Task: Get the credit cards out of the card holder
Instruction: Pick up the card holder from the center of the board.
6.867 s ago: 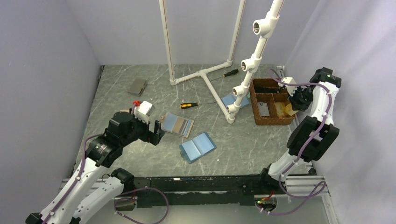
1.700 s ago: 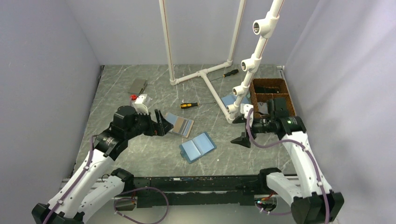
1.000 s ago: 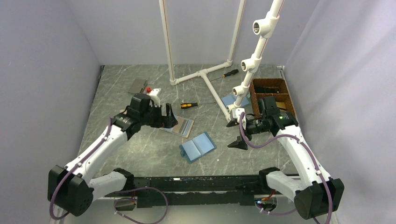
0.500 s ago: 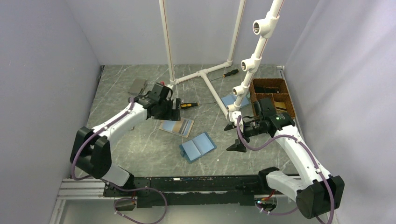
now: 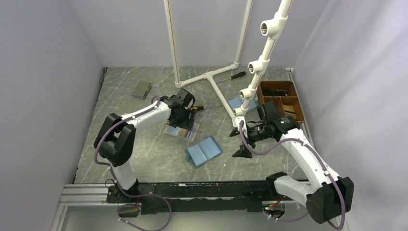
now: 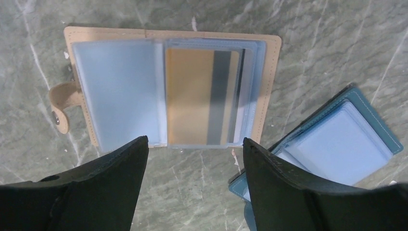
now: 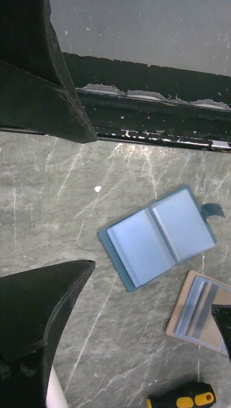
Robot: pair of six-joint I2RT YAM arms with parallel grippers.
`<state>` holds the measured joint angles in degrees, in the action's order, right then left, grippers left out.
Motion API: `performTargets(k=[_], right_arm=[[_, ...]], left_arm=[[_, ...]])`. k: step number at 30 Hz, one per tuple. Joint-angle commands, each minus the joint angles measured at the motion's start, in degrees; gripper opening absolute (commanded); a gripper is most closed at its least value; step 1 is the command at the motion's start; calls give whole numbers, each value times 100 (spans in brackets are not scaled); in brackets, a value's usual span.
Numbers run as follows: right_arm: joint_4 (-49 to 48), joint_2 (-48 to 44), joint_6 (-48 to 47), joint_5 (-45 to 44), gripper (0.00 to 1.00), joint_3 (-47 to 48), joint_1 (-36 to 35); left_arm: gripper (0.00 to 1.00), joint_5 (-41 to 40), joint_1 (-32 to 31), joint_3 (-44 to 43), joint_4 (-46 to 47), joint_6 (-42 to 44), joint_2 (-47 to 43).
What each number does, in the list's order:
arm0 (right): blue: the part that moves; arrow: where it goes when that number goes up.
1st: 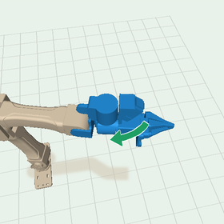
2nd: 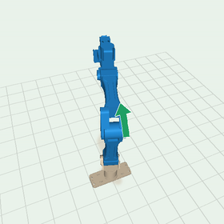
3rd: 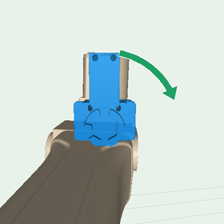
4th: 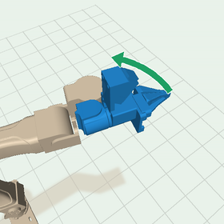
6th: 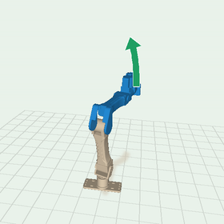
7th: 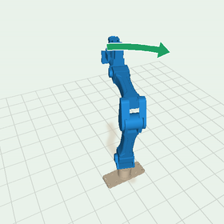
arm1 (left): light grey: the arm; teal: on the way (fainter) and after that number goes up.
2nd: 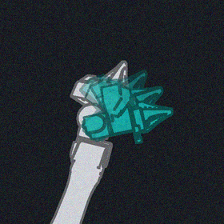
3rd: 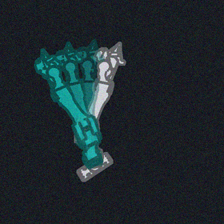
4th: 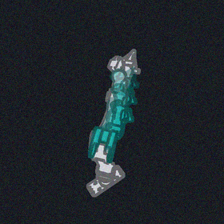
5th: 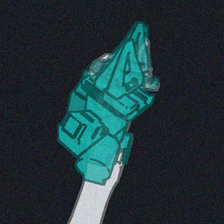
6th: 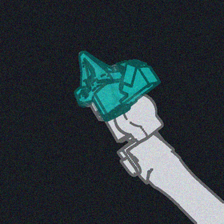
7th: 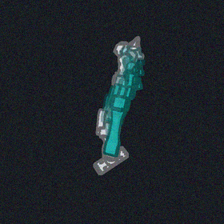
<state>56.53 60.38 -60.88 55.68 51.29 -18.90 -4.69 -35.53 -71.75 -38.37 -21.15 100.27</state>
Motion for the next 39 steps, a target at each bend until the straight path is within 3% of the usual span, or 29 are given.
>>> performTargets(k=[1, 15, 24, 33, 39], right_arm=[[-178, 29, 11, 35, 93, -31, -74], [-178, 131, 15, -53, 93, -22, -189], [-169, 132, 6, -74, 93, -22, -204], [-169, 172, 24, -101, 93, -31, -234], [-177, 202, 24, -101, 93, -39, -257]], left_arm=[[77, 283, -59, -193, 139, 359, 131], [84, 362, -68, -314, 99, 497, 558], [73, 357, -67, -340, 98, 523, 729], [72, 301, -64, -253, 125, 509, 777], [62, 280, -68, -74, 226, 448, 661]])
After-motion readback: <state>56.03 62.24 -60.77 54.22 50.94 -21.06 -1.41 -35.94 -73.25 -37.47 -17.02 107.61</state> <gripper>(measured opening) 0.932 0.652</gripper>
